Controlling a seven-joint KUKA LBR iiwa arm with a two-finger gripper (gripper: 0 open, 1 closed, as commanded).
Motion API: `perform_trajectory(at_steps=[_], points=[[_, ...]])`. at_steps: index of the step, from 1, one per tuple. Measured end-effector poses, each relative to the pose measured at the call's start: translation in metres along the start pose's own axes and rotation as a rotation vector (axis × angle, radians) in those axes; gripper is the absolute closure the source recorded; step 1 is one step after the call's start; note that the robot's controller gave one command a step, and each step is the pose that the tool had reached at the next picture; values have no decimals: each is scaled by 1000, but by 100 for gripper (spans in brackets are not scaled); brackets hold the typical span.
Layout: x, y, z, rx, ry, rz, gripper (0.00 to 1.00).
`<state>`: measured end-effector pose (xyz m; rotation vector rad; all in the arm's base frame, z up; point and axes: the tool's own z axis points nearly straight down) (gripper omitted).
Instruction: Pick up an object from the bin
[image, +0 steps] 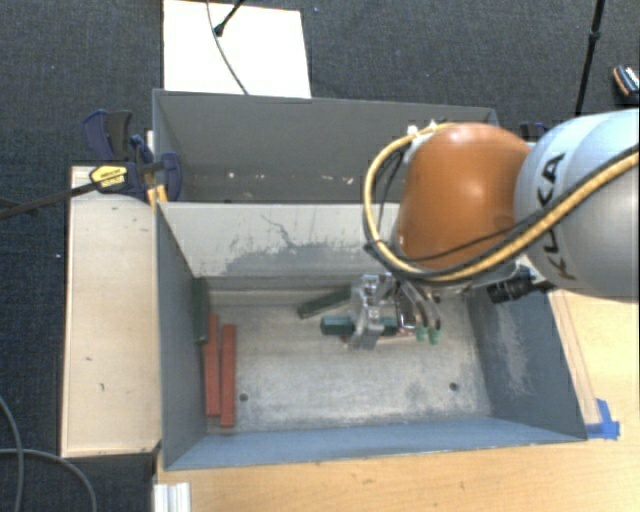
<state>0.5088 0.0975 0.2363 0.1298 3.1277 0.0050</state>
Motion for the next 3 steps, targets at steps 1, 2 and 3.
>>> perform_trajectory(at_steps=[1,2,3], points=[[2,-1,5,2,9,3,100],[2,-1,5,2,9,4,0],[-71,-17,170,4,11,12,0]])
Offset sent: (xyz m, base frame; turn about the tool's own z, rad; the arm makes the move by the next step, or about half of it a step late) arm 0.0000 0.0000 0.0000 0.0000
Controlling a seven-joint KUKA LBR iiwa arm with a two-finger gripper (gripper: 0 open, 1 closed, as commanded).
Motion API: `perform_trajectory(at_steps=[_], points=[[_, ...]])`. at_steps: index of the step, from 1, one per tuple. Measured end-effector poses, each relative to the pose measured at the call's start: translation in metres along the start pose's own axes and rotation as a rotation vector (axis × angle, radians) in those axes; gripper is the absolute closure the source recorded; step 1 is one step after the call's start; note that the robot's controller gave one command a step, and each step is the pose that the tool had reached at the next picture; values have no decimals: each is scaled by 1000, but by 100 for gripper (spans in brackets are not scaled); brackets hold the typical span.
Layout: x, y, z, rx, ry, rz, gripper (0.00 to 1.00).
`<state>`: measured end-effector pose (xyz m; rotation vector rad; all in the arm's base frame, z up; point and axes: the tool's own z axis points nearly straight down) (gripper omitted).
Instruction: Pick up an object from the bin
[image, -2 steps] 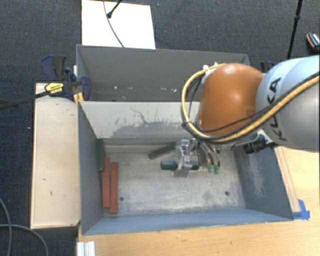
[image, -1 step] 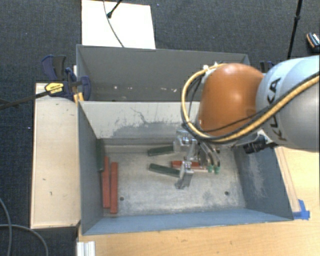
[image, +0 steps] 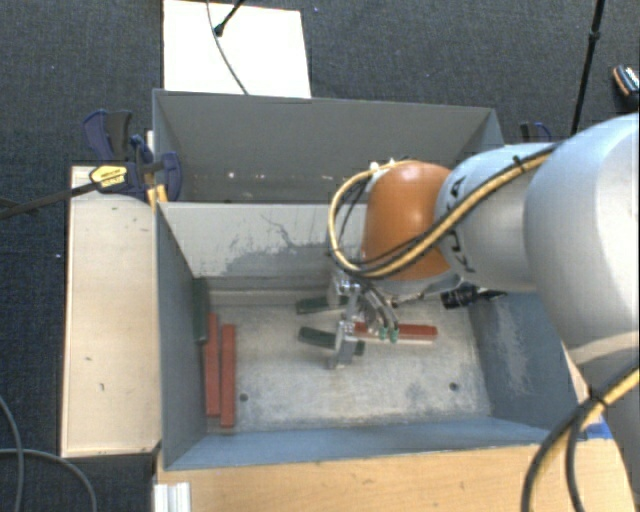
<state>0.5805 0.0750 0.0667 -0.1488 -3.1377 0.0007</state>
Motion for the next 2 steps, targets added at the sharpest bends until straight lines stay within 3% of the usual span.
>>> perform_trajectory(at_steps=[1,2], points=[[-2,1,-7,-3,-7,3,100],[3,-15,-183,-3,-12,-13,100]])
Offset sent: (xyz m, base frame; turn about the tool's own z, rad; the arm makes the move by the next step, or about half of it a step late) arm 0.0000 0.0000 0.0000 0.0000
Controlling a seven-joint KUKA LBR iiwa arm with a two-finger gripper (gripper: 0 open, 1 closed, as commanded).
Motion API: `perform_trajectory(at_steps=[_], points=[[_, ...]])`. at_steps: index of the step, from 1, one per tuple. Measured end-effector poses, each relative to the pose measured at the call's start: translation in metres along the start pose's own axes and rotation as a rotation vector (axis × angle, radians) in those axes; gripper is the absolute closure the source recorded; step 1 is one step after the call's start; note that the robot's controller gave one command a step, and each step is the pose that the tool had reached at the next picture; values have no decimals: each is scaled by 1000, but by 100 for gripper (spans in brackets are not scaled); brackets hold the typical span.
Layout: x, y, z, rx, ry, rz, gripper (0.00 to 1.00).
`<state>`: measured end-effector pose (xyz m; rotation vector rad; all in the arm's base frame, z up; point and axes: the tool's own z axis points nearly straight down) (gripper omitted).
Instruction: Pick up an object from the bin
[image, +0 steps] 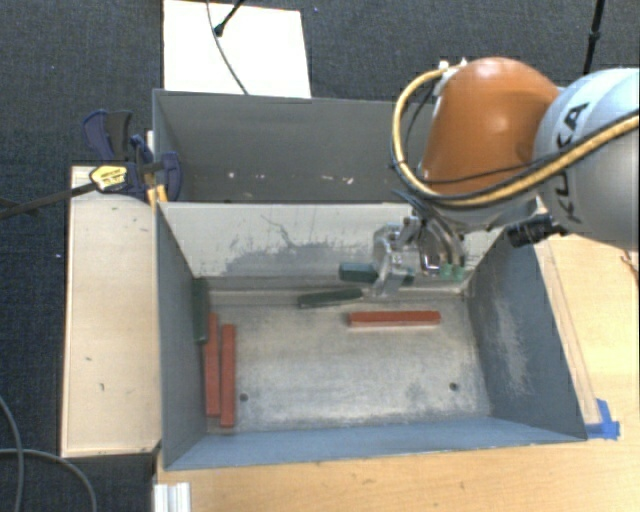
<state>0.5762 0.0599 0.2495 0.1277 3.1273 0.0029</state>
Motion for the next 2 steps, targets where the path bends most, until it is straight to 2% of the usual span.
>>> perform_trajectory(at_steps=[1,2], points=[[27,-34,15,2,12,-76,100],[26,-33,14,1,10,-77,100]])
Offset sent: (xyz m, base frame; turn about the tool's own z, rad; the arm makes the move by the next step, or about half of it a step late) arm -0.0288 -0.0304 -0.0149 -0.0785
